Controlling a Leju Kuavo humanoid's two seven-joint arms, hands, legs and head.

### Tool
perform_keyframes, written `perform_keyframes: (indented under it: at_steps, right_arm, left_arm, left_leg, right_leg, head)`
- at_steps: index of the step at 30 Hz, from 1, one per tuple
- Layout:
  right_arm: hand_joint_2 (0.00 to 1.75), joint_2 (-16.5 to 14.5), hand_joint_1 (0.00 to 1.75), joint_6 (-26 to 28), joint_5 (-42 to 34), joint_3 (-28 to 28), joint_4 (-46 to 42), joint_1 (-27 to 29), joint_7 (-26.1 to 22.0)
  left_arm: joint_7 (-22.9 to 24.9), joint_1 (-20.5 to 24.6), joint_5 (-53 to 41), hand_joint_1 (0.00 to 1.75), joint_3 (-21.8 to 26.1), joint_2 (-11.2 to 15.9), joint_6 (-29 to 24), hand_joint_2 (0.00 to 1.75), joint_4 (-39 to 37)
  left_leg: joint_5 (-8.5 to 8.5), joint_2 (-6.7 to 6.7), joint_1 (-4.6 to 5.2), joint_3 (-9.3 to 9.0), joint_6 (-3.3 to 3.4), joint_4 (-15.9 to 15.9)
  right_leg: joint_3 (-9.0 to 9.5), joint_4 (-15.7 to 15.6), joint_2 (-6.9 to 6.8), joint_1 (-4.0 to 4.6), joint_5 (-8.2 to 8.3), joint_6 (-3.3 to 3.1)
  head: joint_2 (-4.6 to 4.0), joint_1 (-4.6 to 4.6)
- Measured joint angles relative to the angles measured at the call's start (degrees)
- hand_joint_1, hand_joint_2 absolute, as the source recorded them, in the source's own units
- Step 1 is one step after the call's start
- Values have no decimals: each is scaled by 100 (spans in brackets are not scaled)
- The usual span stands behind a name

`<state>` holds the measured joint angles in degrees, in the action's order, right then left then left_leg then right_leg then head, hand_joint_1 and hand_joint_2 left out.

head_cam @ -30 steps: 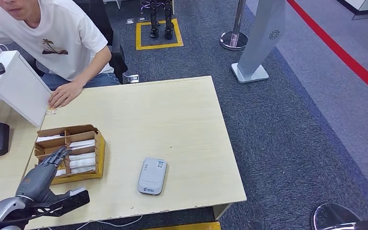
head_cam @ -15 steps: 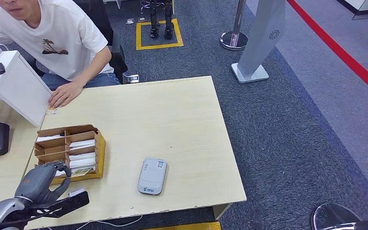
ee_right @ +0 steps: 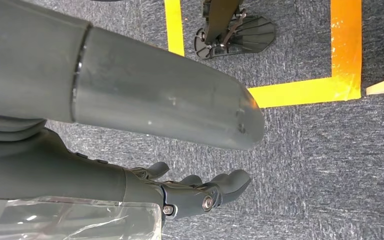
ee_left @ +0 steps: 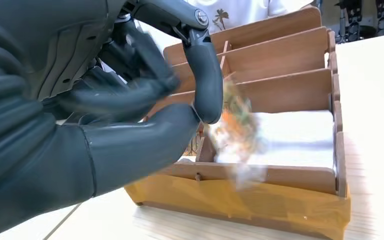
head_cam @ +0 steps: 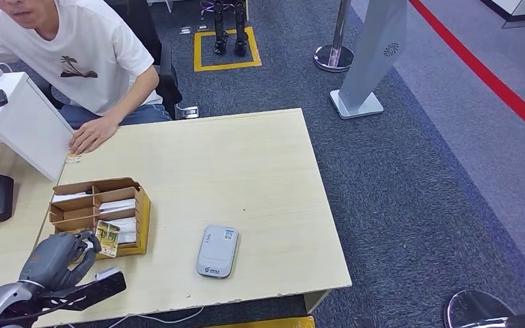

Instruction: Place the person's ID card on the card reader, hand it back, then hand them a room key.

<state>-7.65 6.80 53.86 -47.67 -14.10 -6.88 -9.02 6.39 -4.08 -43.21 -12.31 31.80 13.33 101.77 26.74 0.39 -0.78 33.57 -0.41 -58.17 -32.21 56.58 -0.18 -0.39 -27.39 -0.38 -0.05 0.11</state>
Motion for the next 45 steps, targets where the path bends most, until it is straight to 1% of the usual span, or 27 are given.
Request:
perform_keyframes:
  at_steps: [7,10,19,23,26,32,35,40,45]
  right_arm:
    - [0,0,0,0,-1,0,0,1,-28]
    - [0,0,0,0,-8,0,0,2,-50]
    - [0,0,0,2,-27,-2,0,34,-87]
    - [0,0,0,5,-34,-5,0,45,-120]
    - [0,0,0,7,-34,-10,-1,60,-155]
    - [0,0,0,4,13,-11,-3,67,-173]
    - [0,0,0,0,48,-11,-8,56,-163]
    - [0,0,0,-4,105,-11,-20,16,-137]
    - [0,0,0,-29,143,-6,-36,-44,-135]
  left_arm:
    - [-36,-10,-96,175,16,-15,-107,175,39]
    - [-36,-10,-232,175,17,-40,-236,175,80]
    - [-64,-10,-588,175,23,-273,-694,175,257]
    - [-63,-16,-695,175,99,-353,-861,175,350]
    - [10,-32,-773,175,302,-371,-969,175,440]
    - [269,-9,-1190,175,1042,-327,-1057,175,471]
    - [353,105,-1460,175,1400,-304,-1124,175,370]
    - [352,468,-1679,175,1879,-289,-1151,175,1]
    - [199,1070,-1734,175,1960,-348,-1113,175,-551]
  left_leg:
    - [0,0,0,0,0,0]
    - [0,0,0,0,0,0]
    - [0,0,1,0,0,0]
    - [0,0,0,0,0,0]
    - [0,1,-1,0,0,0]
    - [0,1,-4,0,-1,1]
    - [0,0,-4,0,-1,1]
    - [-1,-1,-2,0,0,0]
    - [-1,-5,-1,-1,0,-1]
  right_leg:
    - [0,0,0,0,0,0]
    - [0,0,0,0,0,0]
    - [0,0,0,0,0,0]
    - [0,0,0,0,0,0]
    - [0,0,0,0,0,0]
    - [-1,1,0,1,-2,-3]
    - [-1,1,0,1,-2,-3]
    - [0,1,-2,1,-1,-3]
    - [1,1,-7,1,1,-3]
  head:
    - [0,-1]
    - [-1,-1]
    - [0,-1]
    - [0,-1]
    - [-1,-1]
    - [-1,-1]
    - [-1,-1]
    - [-2,-1]
    - [-2,-1]
